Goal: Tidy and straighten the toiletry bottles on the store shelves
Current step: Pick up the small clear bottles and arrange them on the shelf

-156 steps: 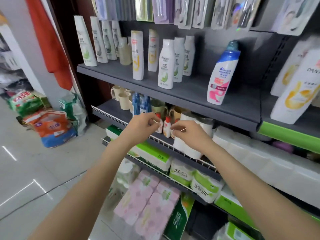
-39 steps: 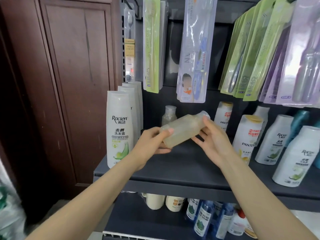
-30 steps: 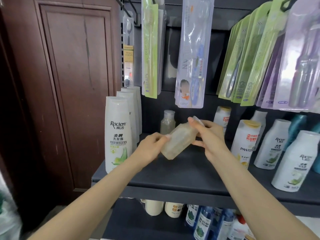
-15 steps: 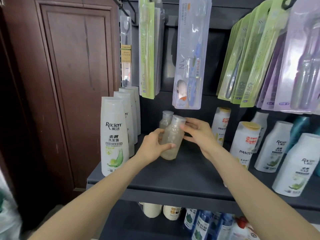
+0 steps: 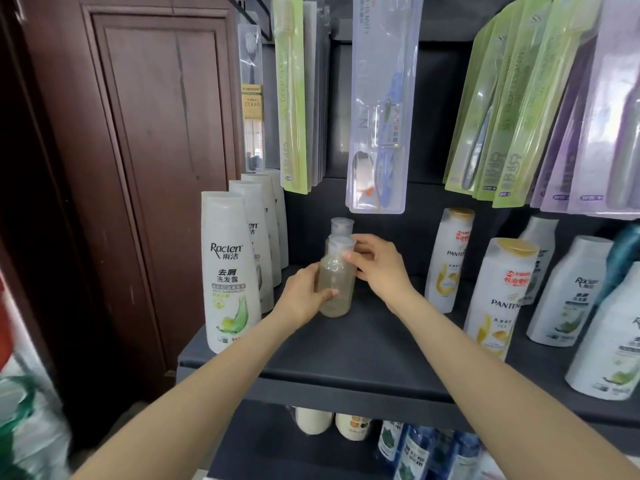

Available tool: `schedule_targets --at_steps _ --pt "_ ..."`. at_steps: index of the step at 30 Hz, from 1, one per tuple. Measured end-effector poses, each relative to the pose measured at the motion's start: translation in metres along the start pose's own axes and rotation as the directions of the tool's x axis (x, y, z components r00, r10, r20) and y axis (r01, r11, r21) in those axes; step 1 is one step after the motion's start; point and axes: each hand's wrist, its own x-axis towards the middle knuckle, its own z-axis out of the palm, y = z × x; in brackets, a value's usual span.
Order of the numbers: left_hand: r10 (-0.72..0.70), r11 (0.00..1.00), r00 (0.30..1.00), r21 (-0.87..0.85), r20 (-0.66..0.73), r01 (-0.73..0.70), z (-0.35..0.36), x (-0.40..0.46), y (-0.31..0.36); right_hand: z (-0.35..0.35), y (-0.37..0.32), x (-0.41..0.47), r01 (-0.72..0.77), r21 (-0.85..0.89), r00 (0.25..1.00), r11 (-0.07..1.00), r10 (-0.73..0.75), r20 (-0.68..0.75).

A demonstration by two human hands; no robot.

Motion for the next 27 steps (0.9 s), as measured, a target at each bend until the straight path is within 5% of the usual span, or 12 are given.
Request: schedule_targets --at_steps 6,16,21,27 --pt "0.072 0.991 0.977 -0.1 -0.198 -0.093 -0.016 0.004 0.022 -0.007 0.0 0.008 0.009 0.019 1.0 1.0 -0.009 -0.015" --pt "0.222 0.968 0.968 0.142 -0.114 -0.206 -0.022 0.018 0.038 -0.001 0.01 0.055 -0.031 -0.126 1.0 0.992 0.03 -0.01" --pt "0.229 0.966 0.962 0.153 -0.147 -0.207 -0.02 0.02 0.032 0.011 0.013 0.072 -0.151 0.044 0.988 0.988 0.149 0.051" --pt "0.221 0.967 0.964 0.163 -0.149 -0.197 -0.018 0.021 0.032 0.008 0.015 0.074 -0.141 0.034 0.99 0.989 0.141 0.0"
